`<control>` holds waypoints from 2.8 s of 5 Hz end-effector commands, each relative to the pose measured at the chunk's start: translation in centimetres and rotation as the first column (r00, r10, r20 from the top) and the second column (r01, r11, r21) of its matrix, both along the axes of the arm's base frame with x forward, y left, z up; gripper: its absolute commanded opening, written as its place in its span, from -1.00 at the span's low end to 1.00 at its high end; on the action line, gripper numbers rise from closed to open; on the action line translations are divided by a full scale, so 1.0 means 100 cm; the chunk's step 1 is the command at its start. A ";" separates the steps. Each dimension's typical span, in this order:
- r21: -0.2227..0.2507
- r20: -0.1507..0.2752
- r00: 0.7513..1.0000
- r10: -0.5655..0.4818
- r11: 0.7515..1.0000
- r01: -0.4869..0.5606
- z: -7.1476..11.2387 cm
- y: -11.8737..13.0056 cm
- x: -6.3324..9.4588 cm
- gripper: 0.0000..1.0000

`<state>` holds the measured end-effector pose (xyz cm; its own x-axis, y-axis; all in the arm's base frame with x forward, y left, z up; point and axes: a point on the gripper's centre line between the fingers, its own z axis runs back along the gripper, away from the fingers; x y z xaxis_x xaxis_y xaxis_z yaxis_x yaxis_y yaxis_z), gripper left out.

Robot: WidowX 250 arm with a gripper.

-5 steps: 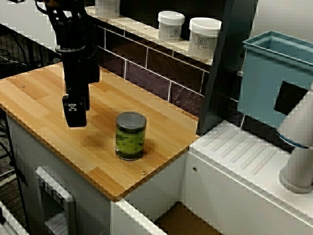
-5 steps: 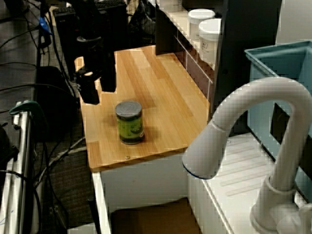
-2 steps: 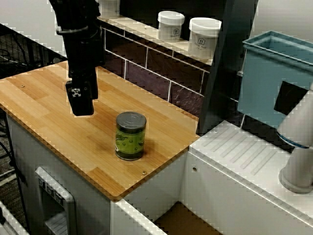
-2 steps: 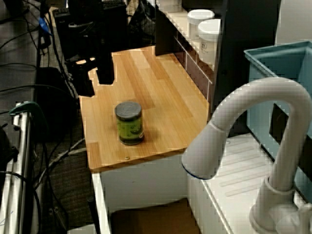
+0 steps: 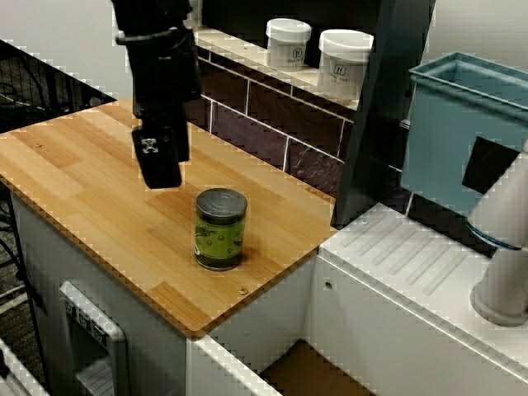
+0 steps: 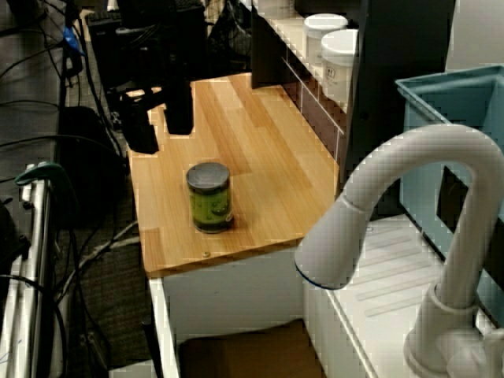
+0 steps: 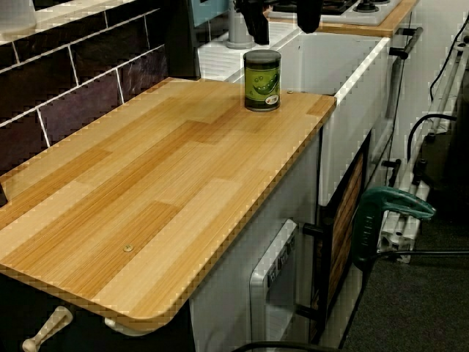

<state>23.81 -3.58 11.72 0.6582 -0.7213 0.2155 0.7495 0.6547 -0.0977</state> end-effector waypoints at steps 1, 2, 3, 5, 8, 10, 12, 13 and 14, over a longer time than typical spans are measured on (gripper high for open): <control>-0.006 0.025 0.999 -0.043 0.999 0.043 0.000 -0.034 0.018 1.00; -0.014 0.010 0.998 -0.062 0.998 0.063 0.001 -0.050 0.021 1.00; -0.023 0.000 0.997 -0.081 0.996 0.081 0.000 -0.063 0.023 1.00; -0.026 -0.011 0.993 -0.114 0.993 0.114 -0.009 -0.081 0.012 1.00; -0.035 -0.026 0.962 -0.271 0.962 0.270 -0.052 -0.101 0.013 1.00; -0.012 0.026 0.911 -0.412 0.911 0.412 -0.060 -0.095 0.028 1.00; 0.015 0.050 0.905 -0.422 0.906 0.422 -0.052 -0.078 0.034 1.00; 0.011 0.039 0.906 -0.420 0.907 0.420 -0.051 -0.065 0.036 1.00; 0.018 0.027 0.906 -0.423 0.906 0.423 -0.053 -0.055 0.034 1.00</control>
<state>26.63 -8.97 4.77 0.3032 -0.9333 0.1925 0.9511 0.2840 -0.1212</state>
